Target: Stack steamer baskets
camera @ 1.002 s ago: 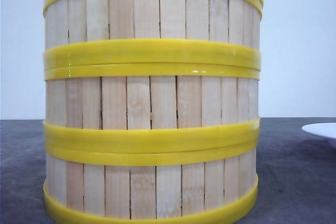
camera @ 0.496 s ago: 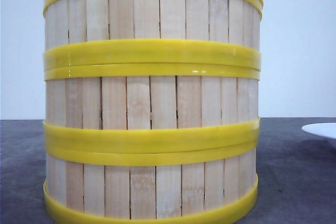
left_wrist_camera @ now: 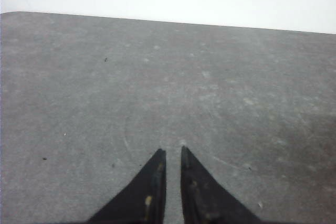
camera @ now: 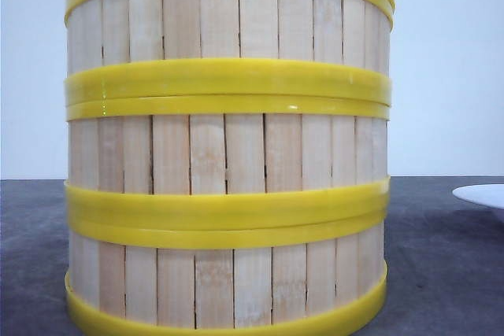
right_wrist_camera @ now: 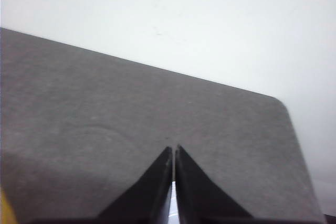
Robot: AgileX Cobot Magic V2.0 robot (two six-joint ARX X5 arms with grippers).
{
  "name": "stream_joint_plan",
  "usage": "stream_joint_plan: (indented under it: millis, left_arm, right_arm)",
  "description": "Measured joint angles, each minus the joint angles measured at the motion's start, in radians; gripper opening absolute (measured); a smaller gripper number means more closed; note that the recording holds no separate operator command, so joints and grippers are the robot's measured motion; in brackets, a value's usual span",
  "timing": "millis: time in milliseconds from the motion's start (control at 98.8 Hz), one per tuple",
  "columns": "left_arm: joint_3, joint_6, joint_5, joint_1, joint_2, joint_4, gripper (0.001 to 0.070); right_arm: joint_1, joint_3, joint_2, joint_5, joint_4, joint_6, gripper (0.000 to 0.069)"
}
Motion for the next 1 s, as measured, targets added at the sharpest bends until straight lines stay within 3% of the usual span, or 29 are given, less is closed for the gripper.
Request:
stream_joint_plan:
  millis: [233,415,587,1002]
  left_arm:
    - [0.000,0.000,0.000,0.000,0.000,0.000,0.0023]
    - [0.000,0.000,0.000,0.000,0.000,0.000,0.0023]
    - [0.000,0.000,0.000,0.000,0.000,0.000,0.0023]
    - [0.000,0.000,0.000,0.000,0.000,0.000,0.0023]
  right_arm:
    - [-0.320,-0.008,-0.004,-0.212,0.014,-0.051,0.0004]
    - [-0.478,-0.119,-0.058,-0.298,0.162,-0.058,0.0004]
    - [-0.523,-0.331,-0.144,-0.334,0.370,-0.058,0.0004]
    - [-0.536,-0.845,-0.406,-0.351,0.661,-0.058,0.0004]
